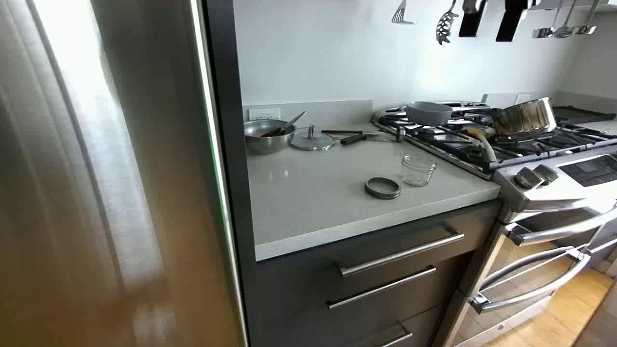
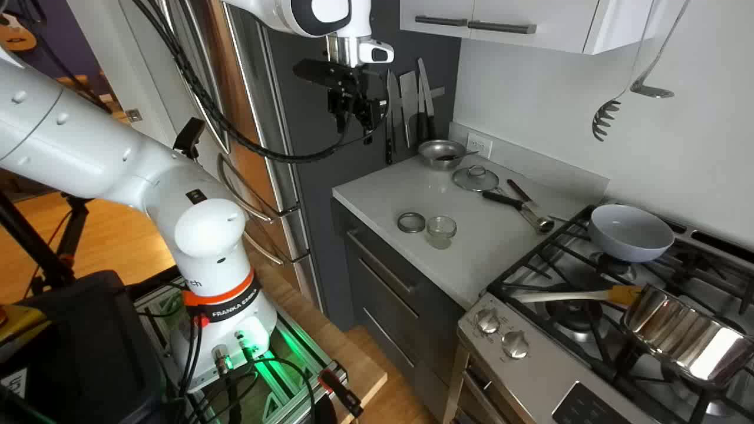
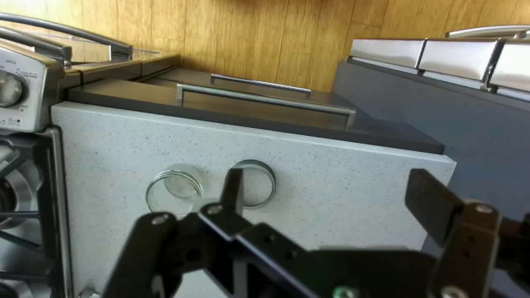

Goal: Pick up the mason jar lid and place it on the clear jar

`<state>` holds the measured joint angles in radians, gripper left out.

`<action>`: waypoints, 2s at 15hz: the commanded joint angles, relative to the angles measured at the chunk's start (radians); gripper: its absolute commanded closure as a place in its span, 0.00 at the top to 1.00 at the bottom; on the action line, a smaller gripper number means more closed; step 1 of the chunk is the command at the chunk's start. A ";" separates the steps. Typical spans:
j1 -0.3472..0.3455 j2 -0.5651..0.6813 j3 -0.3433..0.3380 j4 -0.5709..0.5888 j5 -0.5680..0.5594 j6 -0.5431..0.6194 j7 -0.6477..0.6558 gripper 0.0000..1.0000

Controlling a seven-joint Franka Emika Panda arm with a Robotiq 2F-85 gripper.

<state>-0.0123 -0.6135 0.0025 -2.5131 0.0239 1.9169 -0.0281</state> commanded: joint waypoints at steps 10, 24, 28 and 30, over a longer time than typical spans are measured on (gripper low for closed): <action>0.005 0.001 -0.005 0.002 -0.003 -0.002 0.003 1.00; -0.043 0.291 -0.042 0.059 0.016 0.099 0.077 1.00; -0.032 0.430 -0.064 0.051 0.068 0.273 0.013 1.00; -0.035 0.498 -0.066 0.046 0.094 0.357 0.013 1.00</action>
<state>-0.0514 -0.2213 -0.0461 -2.4762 0.0699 2.1781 0.0125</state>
